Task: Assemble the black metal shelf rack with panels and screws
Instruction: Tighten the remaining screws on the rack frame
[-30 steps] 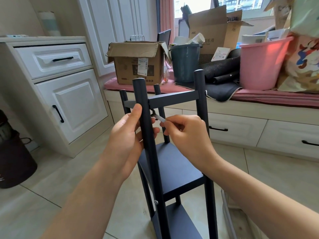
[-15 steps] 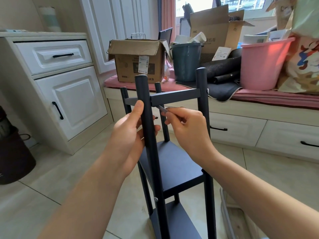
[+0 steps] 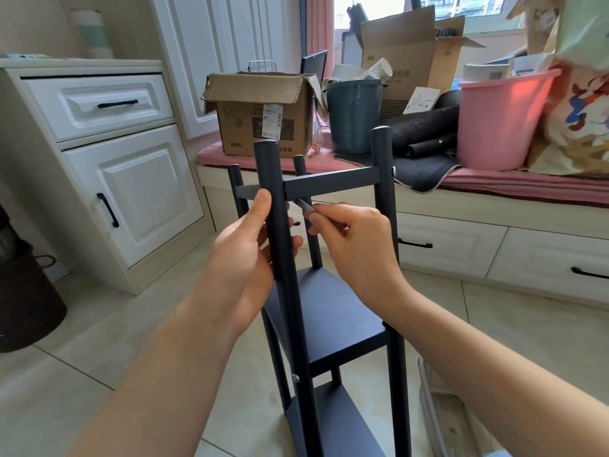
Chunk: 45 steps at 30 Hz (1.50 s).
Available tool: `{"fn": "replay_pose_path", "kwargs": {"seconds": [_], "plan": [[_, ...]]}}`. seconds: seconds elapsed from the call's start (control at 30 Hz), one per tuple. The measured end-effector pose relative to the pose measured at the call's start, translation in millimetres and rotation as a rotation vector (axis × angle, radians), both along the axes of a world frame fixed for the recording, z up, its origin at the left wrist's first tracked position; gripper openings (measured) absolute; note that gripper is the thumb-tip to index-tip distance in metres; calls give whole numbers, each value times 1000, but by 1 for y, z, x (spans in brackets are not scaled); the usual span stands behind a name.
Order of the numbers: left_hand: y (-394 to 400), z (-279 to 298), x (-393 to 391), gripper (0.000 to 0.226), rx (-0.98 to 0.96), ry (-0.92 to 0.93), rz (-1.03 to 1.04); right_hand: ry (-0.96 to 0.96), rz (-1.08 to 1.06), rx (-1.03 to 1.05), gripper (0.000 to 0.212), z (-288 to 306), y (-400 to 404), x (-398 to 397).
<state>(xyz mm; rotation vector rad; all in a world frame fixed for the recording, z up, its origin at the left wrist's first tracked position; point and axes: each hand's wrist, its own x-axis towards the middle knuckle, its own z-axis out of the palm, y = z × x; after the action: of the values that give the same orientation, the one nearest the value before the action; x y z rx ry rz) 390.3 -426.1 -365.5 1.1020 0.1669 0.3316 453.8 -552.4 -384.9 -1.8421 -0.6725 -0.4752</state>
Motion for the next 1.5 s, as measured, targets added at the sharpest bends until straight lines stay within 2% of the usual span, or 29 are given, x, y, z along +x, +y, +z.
{"fn": "replay_pose_path", "kwargs": {"seconds": [0.23,0.43,0.6,0.93,1.2,1.5], "plan": [[1,-1,0,40,6,4,-22,10,-1,1,13,3,-1,3],[1,-1,0,32,5,-1,-28,-51,-26,-38,14,6,-2,3],[1,-1,1,30,-25,-8,-11,-15,-26,-44,14,5,1,1],[0,-1,2,30,-43,-18,-23,-32,-56,-72,16,2,2,1],[0,-1,1,36,-32,-14,-23,-28,-60,-17,14,4,-3,5],[-1,0,0,36,-31,-2,-27,-4,-63,-73,18,-3,4,8]]}}
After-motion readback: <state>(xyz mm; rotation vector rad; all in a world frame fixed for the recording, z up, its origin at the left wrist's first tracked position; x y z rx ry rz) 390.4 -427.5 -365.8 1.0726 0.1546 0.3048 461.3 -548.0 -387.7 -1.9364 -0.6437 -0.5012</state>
